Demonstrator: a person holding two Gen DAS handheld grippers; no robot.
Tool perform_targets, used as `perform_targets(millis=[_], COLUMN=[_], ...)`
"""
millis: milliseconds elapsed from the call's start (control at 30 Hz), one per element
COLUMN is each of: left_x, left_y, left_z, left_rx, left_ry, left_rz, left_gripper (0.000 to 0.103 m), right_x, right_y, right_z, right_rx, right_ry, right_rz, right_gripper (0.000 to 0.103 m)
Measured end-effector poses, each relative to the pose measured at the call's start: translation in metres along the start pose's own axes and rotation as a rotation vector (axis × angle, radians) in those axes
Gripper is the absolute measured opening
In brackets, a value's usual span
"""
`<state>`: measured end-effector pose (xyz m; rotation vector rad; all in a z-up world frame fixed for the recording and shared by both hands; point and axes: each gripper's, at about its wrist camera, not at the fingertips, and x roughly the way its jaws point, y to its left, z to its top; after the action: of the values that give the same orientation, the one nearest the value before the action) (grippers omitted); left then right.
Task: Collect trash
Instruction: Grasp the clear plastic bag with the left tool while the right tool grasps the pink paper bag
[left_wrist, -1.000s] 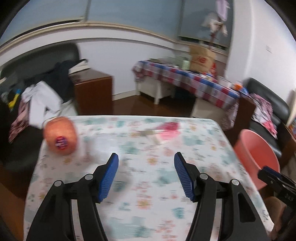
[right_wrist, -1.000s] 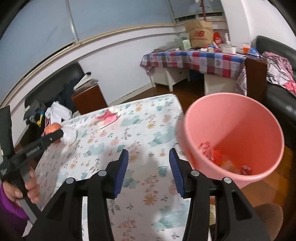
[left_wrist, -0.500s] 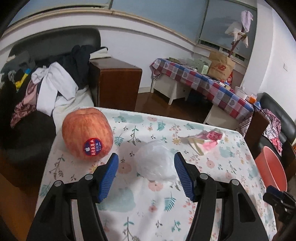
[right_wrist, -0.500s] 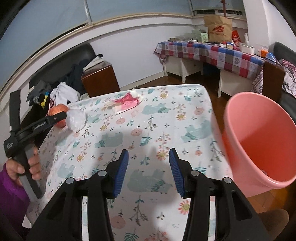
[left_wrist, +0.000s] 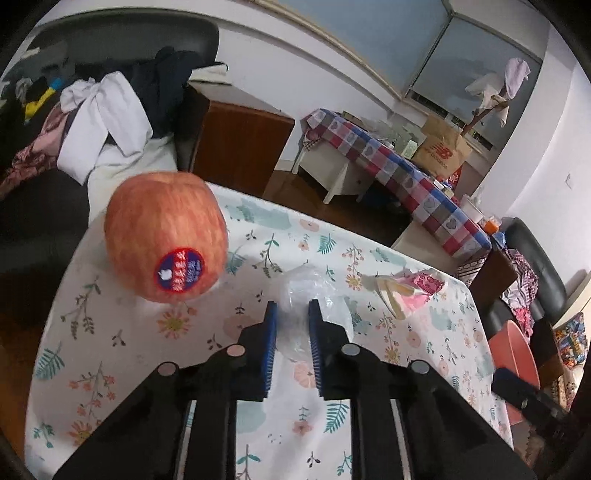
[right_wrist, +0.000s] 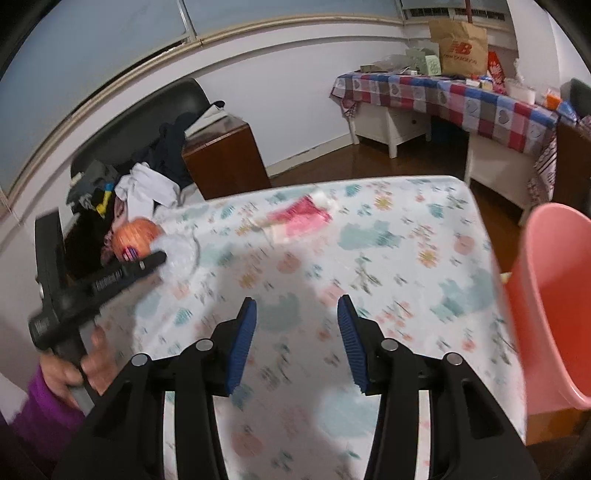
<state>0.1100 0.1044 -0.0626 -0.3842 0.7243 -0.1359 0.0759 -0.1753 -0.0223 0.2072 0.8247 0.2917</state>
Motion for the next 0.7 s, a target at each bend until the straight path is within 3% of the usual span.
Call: perform_targets(millis=[300, 567, 700], left_x=[-0.012, -0.013, -0.013], left_y=[-0.016, -0.021, -0.021], left_z=[0.0, -0.002, -0.002], left_rx=[0.097, 0.096, 0.094], left_ry=[-0.065, -0.05, -0.054], left_rz=[0.018, -0.02, -0.027], left_gripper=[0.013, 0.013, 0.013], right_x=[0.051, 0.098, 0.112], right_y=[0.002, -0.029, -0.037], right_z=[0.037, 0.05, 0.05], right_rx=[0.189, 0.476, 0.556], right_ry=[0.061, 0.12, 0.132], right_rz=[0.086, 0.095, 0.111], right_gripper=[0.046, 0.046, 0.046])
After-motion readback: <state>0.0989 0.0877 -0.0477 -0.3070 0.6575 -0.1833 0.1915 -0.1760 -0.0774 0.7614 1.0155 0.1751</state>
